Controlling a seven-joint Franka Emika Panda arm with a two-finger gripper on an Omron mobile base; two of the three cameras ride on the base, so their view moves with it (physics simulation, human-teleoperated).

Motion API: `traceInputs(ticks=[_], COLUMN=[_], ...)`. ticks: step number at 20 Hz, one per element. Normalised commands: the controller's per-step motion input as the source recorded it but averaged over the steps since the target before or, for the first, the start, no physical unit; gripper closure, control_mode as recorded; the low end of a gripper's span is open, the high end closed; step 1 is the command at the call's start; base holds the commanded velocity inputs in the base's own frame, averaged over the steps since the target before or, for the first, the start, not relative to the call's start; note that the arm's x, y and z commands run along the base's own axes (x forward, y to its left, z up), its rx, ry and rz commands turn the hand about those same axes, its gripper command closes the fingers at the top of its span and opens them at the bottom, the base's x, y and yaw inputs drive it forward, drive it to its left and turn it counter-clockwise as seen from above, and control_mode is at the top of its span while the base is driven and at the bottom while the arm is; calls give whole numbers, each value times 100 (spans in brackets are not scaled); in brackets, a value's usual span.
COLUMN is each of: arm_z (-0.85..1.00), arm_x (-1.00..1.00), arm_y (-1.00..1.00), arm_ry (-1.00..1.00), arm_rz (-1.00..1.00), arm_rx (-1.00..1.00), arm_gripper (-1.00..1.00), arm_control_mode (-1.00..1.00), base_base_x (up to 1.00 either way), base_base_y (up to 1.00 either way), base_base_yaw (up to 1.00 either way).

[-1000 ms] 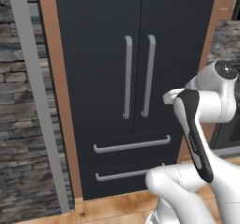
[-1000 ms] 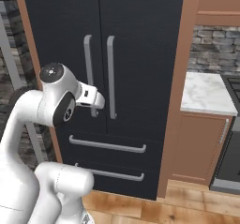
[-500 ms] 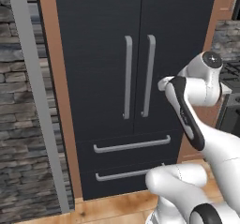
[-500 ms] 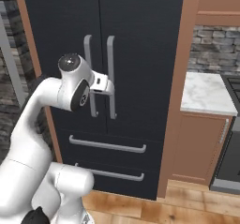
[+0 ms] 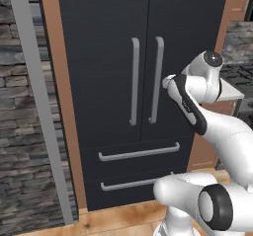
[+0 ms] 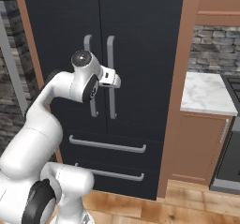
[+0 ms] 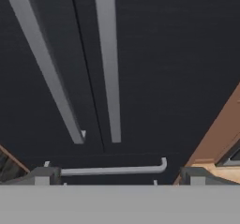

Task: Retrieve the orange and mango from the fridge and place them into the bowl on the dining table.

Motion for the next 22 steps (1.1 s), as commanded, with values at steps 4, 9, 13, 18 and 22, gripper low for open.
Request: traceInputs(ticks=[4, 9, 13, 18, 22], arm_z=[0, -4, -21, -30, -18], arm_x=[51, 27, 18, 20, 32], arm_y=[0, 0, 1, 3, 2], arm_ry=[0, -5, -11, -7, 0], arm_rz=[0, 0, 0, 0, 0], arm_rx=[0, 0, 0, 0, 0], arm_gripper=[-100, -100, -100, -100, -100], arm_control_mode=[-100, -100, -100, -100, -100], base_base_x=[0, 0, 0, 0, 0], base_base_y=[0, 0, 0, 0, 0], base_base_yaw=[0, 0, 0, 0, 0])
